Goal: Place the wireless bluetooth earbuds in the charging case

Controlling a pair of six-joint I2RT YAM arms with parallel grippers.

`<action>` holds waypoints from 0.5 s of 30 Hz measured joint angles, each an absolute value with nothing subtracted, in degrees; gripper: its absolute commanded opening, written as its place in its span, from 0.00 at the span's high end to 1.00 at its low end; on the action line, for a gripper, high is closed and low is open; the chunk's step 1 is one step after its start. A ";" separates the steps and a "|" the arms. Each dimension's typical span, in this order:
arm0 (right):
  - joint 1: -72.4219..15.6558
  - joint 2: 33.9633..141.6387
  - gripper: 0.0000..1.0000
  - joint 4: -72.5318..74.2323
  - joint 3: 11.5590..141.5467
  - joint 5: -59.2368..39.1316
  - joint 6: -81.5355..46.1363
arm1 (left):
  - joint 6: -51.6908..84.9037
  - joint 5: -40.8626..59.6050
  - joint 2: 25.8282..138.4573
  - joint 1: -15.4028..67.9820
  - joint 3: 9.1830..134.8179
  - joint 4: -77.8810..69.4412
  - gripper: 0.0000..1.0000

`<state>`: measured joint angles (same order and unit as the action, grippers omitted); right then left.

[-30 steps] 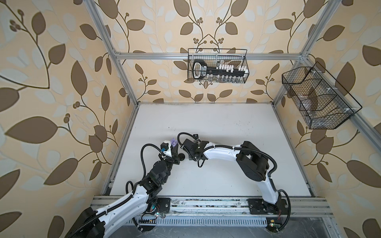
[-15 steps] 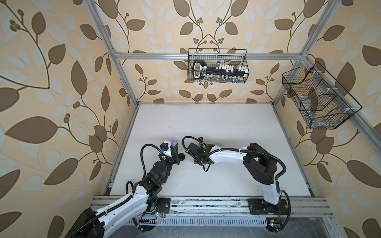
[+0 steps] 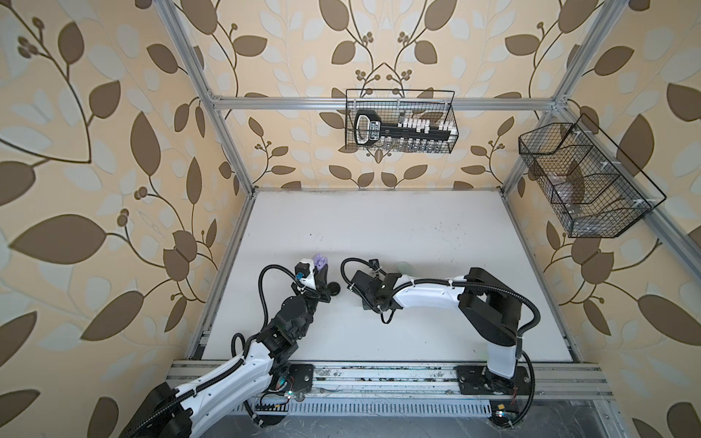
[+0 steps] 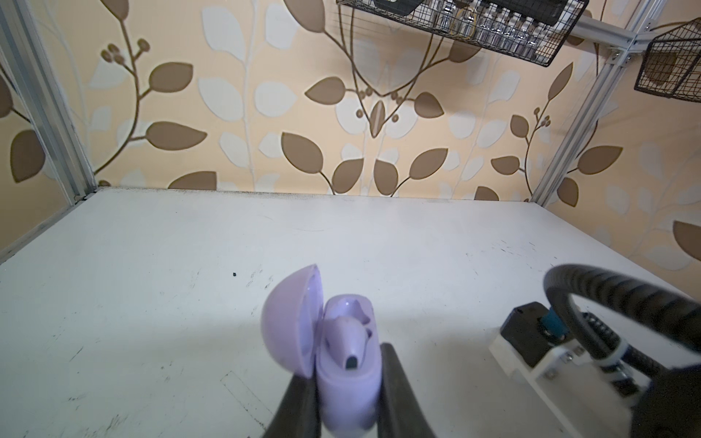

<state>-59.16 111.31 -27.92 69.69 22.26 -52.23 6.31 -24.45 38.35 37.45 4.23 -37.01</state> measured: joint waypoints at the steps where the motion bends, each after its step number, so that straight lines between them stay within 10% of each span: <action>1: -58.98 111.31 0.71 -27.73 69.69 22.00 -52.21 | 6.28 -24.45 38.28 37.45 4.23 -37.01 1.00; 15: -57.47 111.77 0.73 -25.28 69.69 20.80 -51.16 | 6.13 -24.23 38.26 37.45 4.23 -37.01 1.00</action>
